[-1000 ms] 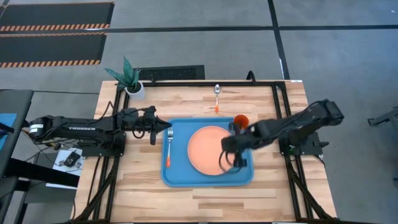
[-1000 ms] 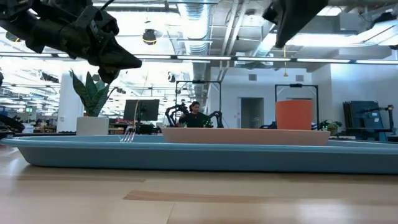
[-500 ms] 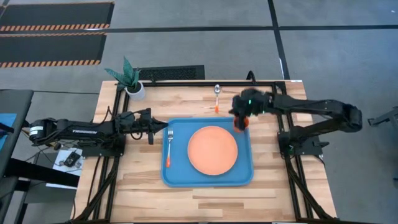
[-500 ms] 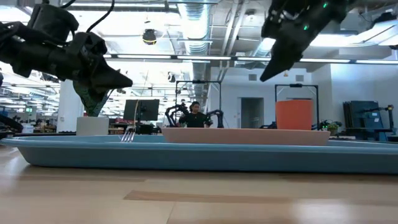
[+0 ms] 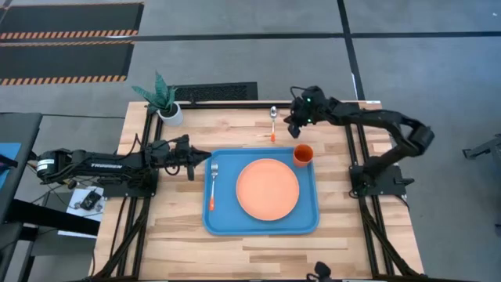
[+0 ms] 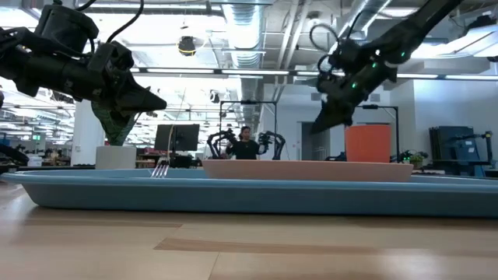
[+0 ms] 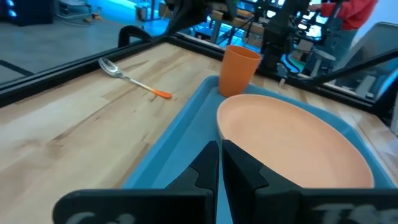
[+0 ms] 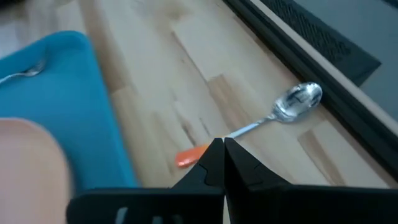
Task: Pick and place plate/cup/fork/spoon on tray
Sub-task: Put the orange spoon on the right of the orange plate on the blue tray
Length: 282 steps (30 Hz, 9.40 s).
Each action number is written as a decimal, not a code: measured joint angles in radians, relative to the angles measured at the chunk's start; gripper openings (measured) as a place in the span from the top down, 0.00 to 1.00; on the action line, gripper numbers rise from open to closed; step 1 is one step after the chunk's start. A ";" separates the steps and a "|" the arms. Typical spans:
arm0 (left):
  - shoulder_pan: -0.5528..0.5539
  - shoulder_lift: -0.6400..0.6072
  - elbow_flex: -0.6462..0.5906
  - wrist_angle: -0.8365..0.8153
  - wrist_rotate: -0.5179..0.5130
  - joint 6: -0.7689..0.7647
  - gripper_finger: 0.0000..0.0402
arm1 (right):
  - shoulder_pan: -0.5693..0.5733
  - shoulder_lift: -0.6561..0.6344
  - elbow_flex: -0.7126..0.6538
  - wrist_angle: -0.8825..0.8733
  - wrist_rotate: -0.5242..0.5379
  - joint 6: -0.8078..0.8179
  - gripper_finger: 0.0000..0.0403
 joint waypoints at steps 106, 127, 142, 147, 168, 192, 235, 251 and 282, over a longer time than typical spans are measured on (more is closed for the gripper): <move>-0.001 0.000 0.000 -0.047 -0.058 -0.019 0.98 | 0.098 0.523 0.434 -0.287 0.303 0.404 0.77; -0.001 0.000 0.000 -0.047 -0.083 -0.068 0.98 | 0.123 0.520 0.438 -0.429 0.321 0.419 0.81; 0.137 0.000 0.094 -0.229 -0.028 -0.115 0.98 | 0.176 0.524 0.434 -0.317 0.330 0.262 0.95; 0.199 0.000 0.110 -0.233 0.039 -0.116 0.96 | 0.188 0.527 0.432 -0.240 0.303 0.254 0.99; 0.221 0.143 0.110 -0.205 0.101 -0.109 0.76 | 0.228 0.515 0.436 -0.403 0.321 0.315 0.59; 0.221 0.181 0.110 -0.157 0.101 -0.070 0.76 | 0.218 0.538 0.435 -0.255 0.283 0.289 0.98; 0.489 0.964 0.800 -0.527 0.320 0.079 0.53 | 0.317 0.526 0.435 -0.088 0.221 0.218 0.81; 0.498 1.095 1.015 -0.762 0.354 0.136 0.61 | 0.317 0.526 0.435 -0.067 0.221 0.204 0.81; 0.661 1.012 1.059 -0.879 0.396 0.420 0.99 | 0.295 0.446 0.434 -0.097 0.220 0.187 0.81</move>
